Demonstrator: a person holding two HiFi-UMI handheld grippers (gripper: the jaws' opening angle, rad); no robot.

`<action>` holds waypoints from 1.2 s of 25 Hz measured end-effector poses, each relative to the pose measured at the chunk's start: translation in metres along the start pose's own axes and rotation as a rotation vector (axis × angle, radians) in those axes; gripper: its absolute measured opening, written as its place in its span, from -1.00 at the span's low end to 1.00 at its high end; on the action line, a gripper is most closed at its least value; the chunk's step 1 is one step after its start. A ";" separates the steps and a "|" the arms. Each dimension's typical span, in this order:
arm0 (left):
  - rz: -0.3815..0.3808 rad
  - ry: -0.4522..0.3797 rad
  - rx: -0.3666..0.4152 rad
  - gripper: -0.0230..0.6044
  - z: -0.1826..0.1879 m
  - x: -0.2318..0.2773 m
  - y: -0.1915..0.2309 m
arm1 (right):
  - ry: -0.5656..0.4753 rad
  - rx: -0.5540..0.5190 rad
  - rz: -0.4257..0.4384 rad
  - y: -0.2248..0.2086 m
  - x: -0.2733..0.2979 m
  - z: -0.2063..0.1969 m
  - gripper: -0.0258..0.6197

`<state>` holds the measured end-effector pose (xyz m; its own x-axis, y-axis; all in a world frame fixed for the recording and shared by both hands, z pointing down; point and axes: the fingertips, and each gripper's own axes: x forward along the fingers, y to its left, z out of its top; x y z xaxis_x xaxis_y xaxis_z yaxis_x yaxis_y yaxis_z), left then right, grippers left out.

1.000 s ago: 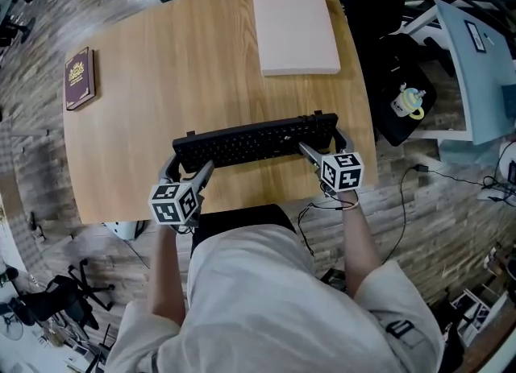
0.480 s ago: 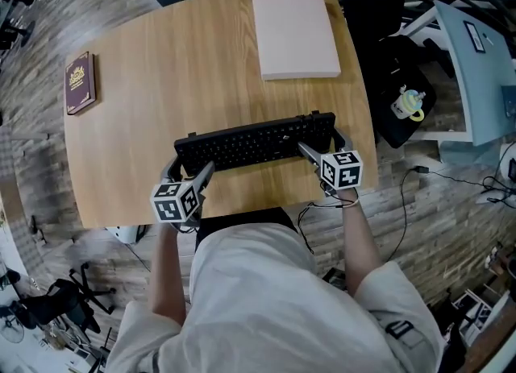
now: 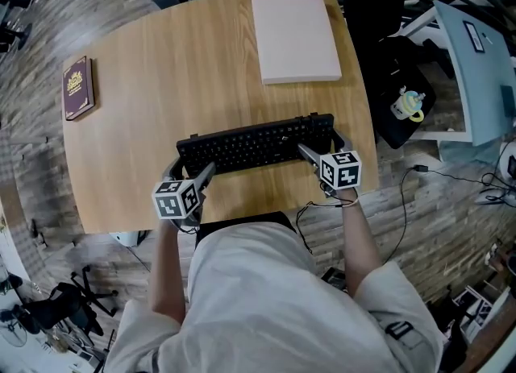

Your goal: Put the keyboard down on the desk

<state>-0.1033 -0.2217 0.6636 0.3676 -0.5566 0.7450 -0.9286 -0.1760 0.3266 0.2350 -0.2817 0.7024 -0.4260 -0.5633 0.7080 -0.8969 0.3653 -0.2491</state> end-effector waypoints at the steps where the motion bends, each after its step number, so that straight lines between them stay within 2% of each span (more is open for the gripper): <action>1: -0.001 0.001 -0.004 0.42 0.001 0.002 0.001 | 0.002 0.002 -0.002 0.000 0.001 0.000 0.57; 30: -0.023 0.073 -0.051 0.42 -0.008 0.029 0.017 | 0.093 0.022 -0.028 -0.003 0.014 -0.004 0.57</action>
<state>-0.1080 -0.2344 0.6957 0.3936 -0.4915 0.7768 -0.9166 -0.1456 0.3724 0.2321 -0.2874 0.7161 -0.3885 -0.5013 0.7732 -0.9113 0.3335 -0.2416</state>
